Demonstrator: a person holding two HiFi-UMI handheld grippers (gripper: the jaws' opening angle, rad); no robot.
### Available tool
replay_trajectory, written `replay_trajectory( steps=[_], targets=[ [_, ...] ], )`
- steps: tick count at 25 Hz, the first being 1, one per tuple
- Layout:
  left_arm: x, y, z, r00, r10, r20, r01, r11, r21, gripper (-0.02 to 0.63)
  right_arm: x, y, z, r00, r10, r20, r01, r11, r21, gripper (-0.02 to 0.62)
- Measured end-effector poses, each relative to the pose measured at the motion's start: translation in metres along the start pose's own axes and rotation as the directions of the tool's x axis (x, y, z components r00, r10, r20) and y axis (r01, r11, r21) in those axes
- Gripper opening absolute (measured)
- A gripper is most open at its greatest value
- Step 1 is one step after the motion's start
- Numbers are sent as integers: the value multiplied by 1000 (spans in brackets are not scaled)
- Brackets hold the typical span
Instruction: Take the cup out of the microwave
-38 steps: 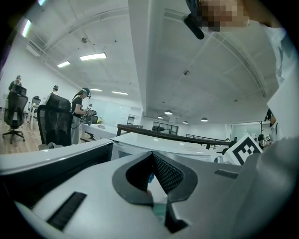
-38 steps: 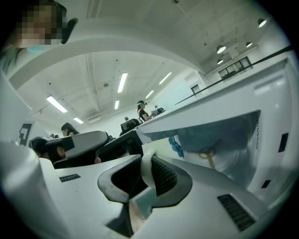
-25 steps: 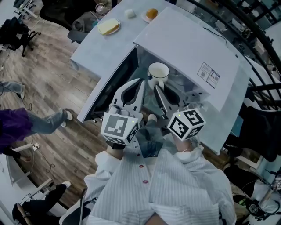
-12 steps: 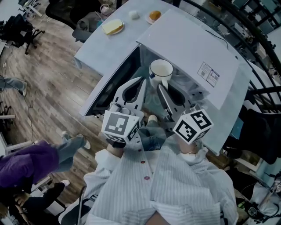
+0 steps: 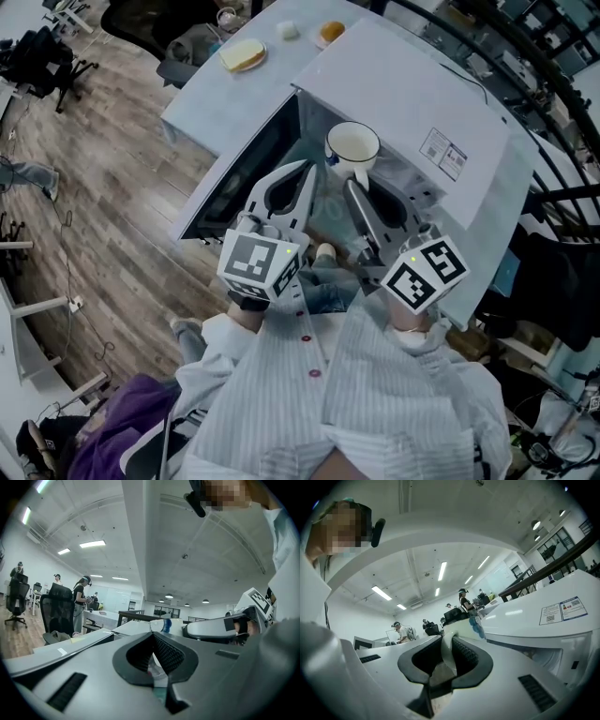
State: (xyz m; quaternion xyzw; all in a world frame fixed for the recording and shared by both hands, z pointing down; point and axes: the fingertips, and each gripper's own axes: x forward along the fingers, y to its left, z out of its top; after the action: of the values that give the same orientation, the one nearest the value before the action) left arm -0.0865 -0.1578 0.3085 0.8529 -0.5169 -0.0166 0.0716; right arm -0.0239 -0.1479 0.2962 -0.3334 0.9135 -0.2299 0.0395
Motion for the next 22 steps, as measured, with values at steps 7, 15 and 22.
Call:
replay_trajectory(
  steps=[7, 15, 22],
  targets=[
    [-2, -3, 1, 1000, 1, 5, -1, 1000, 1, 9, -7, -1, 2, 1000, -1, 15, 1, 1000, 12, 87],
    [-6, -3, -3, 1000, 9, -5, -9, 1000, -6, 9, -10, 1, 1, 1000, 5, 20, -6, 1000, 29, 87],
    [-6, -7, -5, 1000, 1, -7, -1, 1000, -7, 9, -13, 1, -1, 1000, 7, 20, -8, 999, 31, 87]
  ],
)
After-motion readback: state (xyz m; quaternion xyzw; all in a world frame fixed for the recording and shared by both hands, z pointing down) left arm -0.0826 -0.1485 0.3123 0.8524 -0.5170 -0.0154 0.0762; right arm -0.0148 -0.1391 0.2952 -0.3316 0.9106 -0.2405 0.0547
